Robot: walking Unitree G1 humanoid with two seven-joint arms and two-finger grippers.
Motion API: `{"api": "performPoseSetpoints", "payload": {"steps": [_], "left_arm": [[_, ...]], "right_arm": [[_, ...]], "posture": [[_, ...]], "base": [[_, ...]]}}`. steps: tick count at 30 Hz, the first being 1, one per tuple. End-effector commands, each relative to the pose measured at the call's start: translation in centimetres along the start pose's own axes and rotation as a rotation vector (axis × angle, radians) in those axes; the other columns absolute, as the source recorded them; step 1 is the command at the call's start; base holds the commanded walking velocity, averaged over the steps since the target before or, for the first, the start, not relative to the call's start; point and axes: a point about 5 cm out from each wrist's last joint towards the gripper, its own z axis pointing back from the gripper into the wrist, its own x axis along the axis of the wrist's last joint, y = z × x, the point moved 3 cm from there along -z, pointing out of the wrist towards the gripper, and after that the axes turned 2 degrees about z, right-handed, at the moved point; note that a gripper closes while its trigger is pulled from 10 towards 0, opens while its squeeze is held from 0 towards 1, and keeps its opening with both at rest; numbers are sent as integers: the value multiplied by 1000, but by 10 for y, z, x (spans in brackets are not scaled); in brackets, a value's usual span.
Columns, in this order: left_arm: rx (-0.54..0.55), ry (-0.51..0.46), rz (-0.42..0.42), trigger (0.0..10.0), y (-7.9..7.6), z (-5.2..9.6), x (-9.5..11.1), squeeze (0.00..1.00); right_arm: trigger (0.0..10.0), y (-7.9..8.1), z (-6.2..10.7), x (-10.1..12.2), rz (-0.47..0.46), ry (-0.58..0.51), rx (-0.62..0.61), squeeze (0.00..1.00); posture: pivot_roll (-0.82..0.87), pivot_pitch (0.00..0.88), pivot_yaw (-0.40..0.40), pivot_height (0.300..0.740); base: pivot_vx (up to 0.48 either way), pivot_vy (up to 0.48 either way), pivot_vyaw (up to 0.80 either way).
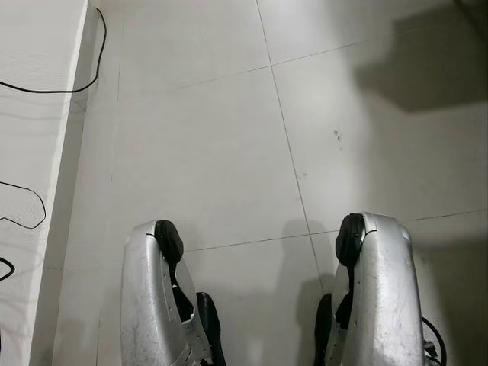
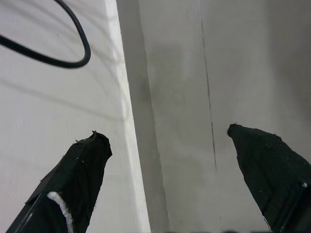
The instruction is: Building children table
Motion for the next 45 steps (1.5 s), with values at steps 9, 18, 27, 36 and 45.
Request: {"api": "performPoseSetpoints", "payload": {"steps": [9,18,27,36,45], "left_arm": [[19,88,-7,10000,10,10,-20,0],[23,89,-6,10000,10,11,-19,0],[23,84,-2,10000,8,10,-17,0],[20,81,9,10000,2,5,-17,0],[35,82,49,10000,-11,-4,-22,0]], "right_arm": [[0,26,5,-40,-54,153,78,0],[0,24,4,-36,-106,146,62,0],[0,7,1,40,-335,-144,-34,0],[0,3,21,144,-422,-482,-16,0],[0,19,93,275,-327,-984,142,0]], "posture": [[261,475,248,300],[259,476,248,300],[248,463,242,300],[227,443,225,300],[172,377,164,300]], "base": [[0,0,0],[0,0,0],[0,0,0],[0,0,0],[0,0,0]]}}
